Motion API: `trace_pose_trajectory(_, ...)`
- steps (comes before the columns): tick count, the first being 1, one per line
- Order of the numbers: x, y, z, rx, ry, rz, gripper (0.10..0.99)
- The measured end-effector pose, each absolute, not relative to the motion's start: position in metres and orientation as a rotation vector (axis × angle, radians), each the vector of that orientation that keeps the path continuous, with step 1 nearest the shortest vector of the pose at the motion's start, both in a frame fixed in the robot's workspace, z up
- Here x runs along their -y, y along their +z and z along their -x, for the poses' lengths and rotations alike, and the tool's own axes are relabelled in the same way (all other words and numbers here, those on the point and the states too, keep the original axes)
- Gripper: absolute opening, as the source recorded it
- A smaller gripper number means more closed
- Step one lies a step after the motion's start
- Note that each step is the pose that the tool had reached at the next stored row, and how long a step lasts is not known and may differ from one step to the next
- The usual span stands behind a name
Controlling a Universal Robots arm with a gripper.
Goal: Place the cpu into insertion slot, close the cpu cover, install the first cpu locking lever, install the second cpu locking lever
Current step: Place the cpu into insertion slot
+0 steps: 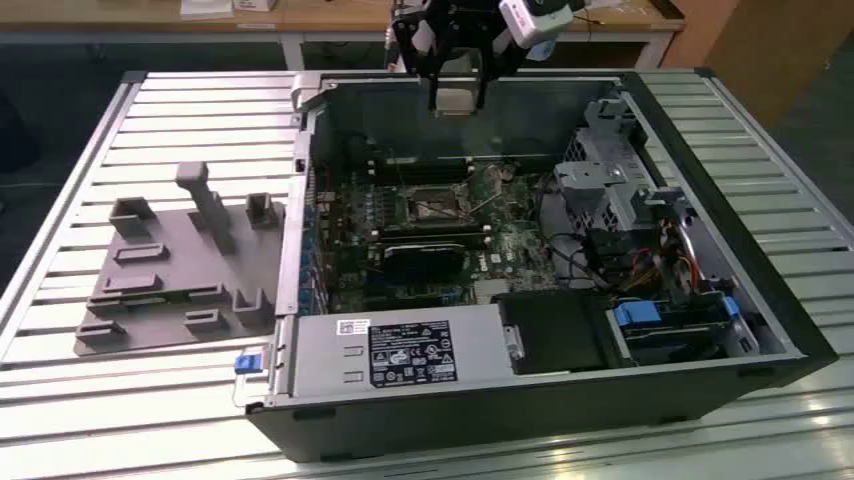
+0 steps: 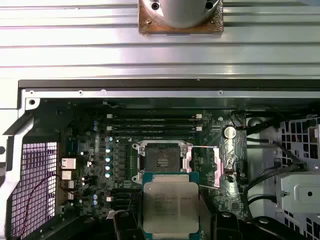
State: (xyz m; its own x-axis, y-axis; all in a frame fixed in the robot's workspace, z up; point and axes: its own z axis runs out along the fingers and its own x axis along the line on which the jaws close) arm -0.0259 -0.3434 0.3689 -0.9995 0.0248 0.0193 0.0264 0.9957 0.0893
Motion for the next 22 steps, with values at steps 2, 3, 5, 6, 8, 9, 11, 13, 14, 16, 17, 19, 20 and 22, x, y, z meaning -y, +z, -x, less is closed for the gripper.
trace_pose_trajectory(2, 0.3434, 0.3689, 0.0259, 3.12, -0.14, 0.04, 0.537)
trace_pose_trajectory(3, 0.3434, 0.3689, 0.0259, 3.12, -0.14, 0.04, 0.537)
trace_pose_trajectory(5, 0.3434, 0.3689, 0.0259, 3.12, -0.14, 0.04, 0.537)
trace_pose_trajectory(6, 0.3434, 0.3689, 0.0259, 3.12, -0.14, 0.04, 0.537)
trace_pose_trajectory(8, 0.3434, 0.3689, 0.0259, 3.12, -0.14, 0.04, 0.537)
trace_pose_trajectory(9, 0.3434, 0.3689, 0.0259, 3.12, -0.14, 0.04, 0.537)
trace_pose_trajectory(11, 0.3434, 0.3689, 0.0259, 3.12, -0.14, 0.04, 0.537)
trace_pose_trajectory(13, 0.3434, 0.3687, 0.0258, 3.12, -0.14, 0.04, 0.537)
trace_pose_trajectory(14, 0.3434, 0.3685, 0.0259, 3.121, -0.14, 0.04, 0.537)
trace_pose_trajectory(16, 0.3434, 0.3676, 0.026, 3.127, -0.14, 0.04, 0.537)
trace_pose_trajectory(17, 0.3434, 0.3669, 0.0262, 3.13, -0.14, 0.039, 0.537)
trace_pose_trajectory(19, 0.3434, 0.365, 0.0265, 3.138, -0.141, 0.039, 0.537)
trace_pose_trajectory(20, 0.3434, 0.3639, 0.0265, 3.141, -0.141, 0.039, 0.537)
trace_pose_trajectory(22, 0.3434, 0.3616, 0.0268, 3.148, -0.141, 0.038, 0.537)
